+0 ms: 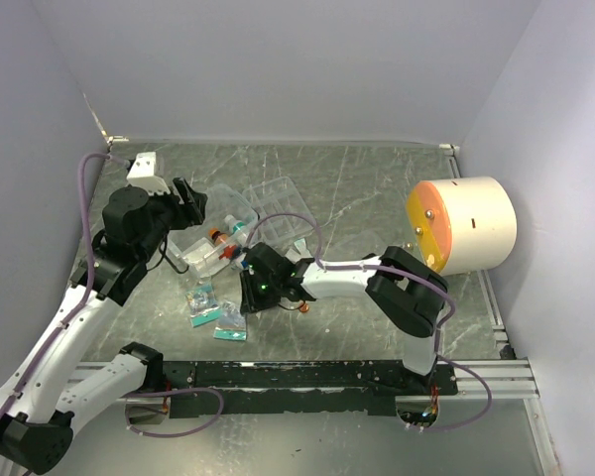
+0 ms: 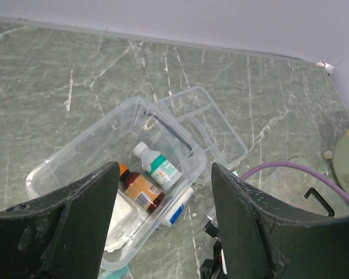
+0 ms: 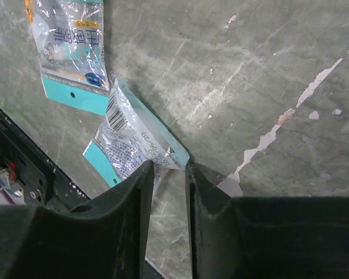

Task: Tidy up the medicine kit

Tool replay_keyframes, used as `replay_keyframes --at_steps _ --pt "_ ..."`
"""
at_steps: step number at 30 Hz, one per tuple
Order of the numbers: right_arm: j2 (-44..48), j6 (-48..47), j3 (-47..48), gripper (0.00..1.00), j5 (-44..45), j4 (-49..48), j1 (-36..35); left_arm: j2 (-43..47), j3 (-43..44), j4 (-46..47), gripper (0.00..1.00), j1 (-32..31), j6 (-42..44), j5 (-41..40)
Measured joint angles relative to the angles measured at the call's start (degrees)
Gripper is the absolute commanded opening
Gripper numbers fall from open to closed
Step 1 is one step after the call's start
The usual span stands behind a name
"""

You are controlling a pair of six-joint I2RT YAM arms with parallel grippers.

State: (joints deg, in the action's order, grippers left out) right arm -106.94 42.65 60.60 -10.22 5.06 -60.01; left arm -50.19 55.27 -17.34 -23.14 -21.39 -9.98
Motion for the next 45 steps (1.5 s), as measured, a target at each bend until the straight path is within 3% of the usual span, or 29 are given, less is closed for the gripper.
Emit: replay_keyframes --at_steps 4,17,24,27,36,45 --pt "0.00 0.24 0.00 0.00 0.68 -0.66 -0.02 -0.07 0.00 0.00 0.75 0.00 0.00 0.02" --pt "4.50 0.07 -1.88 0.00 9.70 -0.85 -0.11 -0.07 -0.37 0.02 0.75 0.00 0.00 0.22" --pt "12.70 -2.71 -3.91 0.00 14.49 -0.31 -0.09 -0.07 -0.37 0.02 0.84 0.00 -0.24 1.75" --pt "18.88 -5.29 -7.23 0.00 15.67 -1.75 0.35 -0.39 -0.37 0.04 0.92 -0.02 -0.92 5.49" --pt "32.81 -14.25 -12.85 0.00 11.74 -7.91 9.88 -6.34 -0.81 0.04 0.91 -0.07 -3.67 26.36" --pt "41.11 -19.26 -12.70 0.00 4.04 -15.12 14.73 -8.66 -3.43 3.58 0.80 -0.11 -7.19 42.95"
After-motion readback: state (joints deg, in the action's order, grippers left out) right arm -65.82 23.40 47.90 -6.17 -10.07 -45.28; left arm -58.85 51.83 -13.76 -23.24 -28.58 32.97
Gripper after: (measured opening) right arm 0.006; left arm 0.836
